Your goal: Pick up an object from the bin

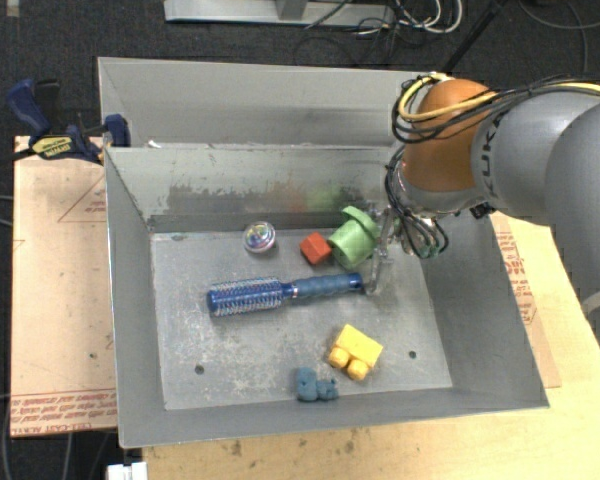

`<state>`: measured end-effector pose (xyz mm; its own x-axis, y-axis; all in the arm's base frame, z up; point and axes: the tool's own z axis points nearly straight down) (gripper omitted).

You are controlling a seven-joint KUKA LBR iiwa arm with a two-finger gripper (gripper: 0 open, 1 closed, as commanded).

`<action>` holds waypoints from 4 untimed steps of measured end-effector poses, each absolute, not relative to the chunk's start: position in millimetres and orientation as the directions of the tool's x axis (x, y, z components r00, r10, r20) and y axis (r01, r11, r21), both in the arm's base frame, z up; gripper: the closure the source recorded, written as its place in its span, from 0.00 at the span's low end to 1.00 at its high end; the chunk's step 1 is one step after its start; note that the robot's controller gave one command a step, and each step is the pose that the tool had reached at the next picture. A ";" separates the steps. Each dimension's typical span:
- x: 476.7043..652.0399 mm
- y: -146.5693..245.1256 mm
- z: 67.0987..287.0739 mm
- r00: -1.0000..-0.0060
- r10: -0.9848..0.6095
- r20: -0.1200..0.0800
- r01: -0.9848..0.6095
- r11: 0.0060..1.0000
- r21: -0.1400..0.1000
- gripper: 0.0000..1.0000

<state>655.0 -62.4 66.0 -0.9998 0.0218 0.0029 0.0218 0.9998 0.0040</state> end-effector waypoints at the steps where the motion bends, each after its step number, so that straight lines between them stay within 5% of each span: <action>1: 636.1 22.8 101.8 -0.998 0.069 -0.003 0.069 0.998 0.006 0.00; 2: 634.5 47.5 100.1 -1.000 0.022 -0.002 0.022 1.000 0.001 0.00; 4: 650.2 50.2 82.6 -0.999 -0.023 -0.032 -0.023 1.000 0.002 0.00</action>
Offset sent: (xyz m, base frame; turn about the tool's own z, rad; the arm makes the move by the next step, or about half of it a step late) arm -0.0197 0.0779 0.0340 0.0549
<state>650.2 50.2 82.6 -0.9992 -0.0234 -0.0322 -0.0235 0.9997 0.0019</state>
